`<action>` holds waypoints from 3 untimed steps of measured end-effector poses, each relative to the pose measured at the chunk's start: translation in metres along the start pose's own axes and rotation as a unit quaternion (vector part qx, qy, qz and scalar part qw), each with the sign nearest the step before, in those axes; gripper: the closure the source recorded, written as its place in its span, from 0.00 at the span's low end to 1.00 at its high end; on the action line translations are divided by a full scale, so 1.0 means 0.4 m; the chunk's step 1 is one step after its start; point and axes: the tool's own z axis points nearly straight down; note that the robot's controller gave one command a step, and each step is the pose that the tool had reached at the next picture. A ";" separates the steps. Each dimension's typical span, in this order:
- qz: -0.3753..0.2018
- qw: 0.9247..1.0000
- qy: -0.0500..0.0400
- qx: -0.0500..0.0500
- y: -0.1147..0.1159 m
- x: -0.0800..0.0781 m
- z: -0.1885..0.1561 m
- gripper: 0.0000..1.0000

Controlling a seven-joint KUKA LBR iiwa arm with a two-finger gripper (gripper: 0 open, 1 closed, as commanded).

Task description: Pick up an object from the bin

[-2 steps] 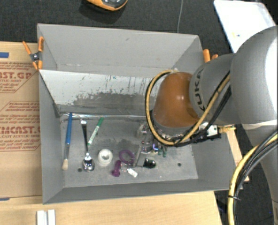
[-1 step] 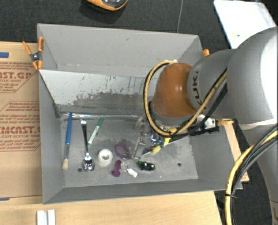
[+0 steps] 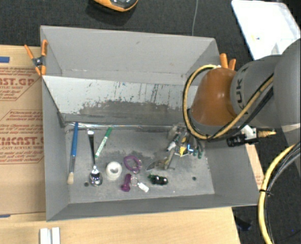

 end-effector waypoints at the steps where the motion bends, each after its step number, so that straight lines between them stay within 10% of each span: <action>1: 0.027 1.000 0.000 0.001 -0.074 -0.006 -0.003 0.00; 2: 0.187 0.982 0.001 0.000 -0.114 0.037 -0.001 0.00; 3: 0.192 0.981 0.001 0.000 -0.185 0.089 -0.023 0.00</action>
Offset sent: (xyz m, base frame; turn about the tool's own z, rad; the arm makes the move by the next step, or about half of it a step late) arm -0.0555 -0.0645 -0.0008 0.0657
